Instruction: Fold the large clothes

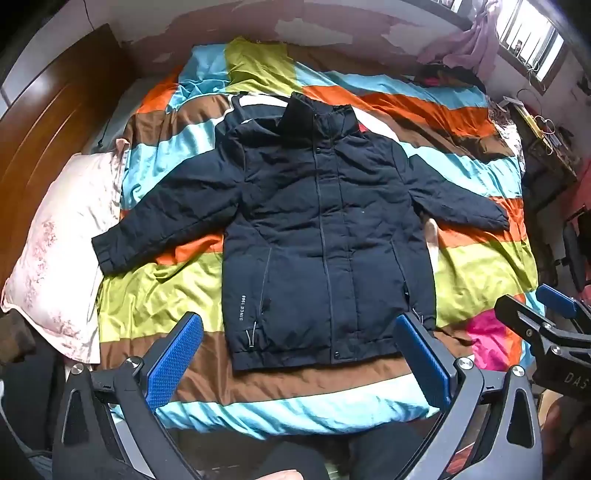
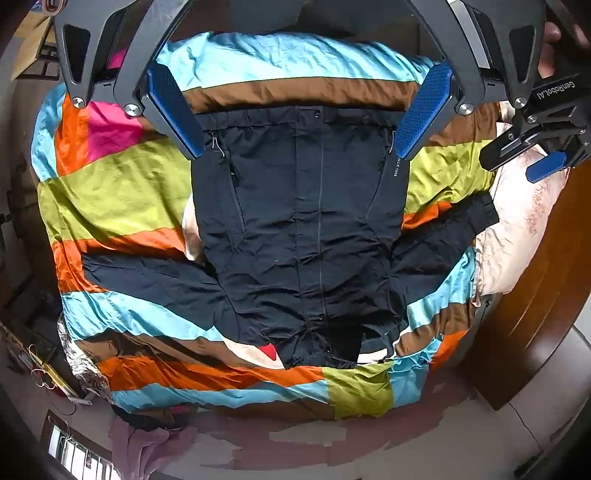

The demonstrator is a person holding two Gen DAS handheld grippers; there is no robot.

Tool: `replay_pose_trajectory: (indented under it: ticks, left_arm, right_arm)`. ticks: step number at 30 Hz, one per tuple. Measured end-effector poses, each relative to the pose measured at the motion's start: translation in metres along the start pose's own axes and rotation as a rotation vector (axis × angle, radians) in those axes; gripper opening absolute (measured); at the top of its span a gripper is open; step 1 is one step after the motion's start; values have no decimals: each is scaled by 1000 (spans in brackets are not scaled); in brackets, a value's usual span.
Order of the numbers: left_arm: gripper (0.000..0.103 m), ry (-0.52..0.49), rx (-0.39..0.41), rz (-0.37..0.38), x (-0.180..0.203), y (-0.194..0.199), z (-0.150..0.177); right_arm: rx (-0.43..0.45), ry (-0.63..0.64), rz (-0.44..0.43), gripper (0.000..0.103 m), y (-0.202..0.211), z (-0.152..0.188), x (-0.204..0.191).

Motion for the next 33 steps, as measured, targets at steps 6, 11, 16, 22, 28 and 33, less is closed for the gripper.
replay_pose_trajectory:
  ticks: [6,11,16,22,28,33]
  left_arm:
    - [102,-13,-5,-8,2,-3,0]
    - [102,-1,-4,-8,6,-5,-3]
    - [102,-4,-7,-12,8,-4,-3]
    - [102,-5,-11,-3,14,-6,4]
    - [102,1,-10,6,13,-5,9]
    - [102,3,-12,3,14,-5,7]
  right_arm:
    - [5,5,5,103,0,-1,1]
    - [8,0,13,103,5,-5,3]
    - [9,3,10,103,7,-4,7]
    - [5,0,4,103,7,-3,10]
    - [11,-3,2,103,8,2,11]
    - [11,-5,2,103,9,4,13]
Point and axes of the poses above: each gripper's, at about its wrist camera, not at the fingertips, and y roughly against the way its jaws point, x to its right, z to its underside, the point moved 2 cm from there along -y, roughly the way its jaws point, and after that the axes turned 1 degree about -x, right-handed, at the moved point
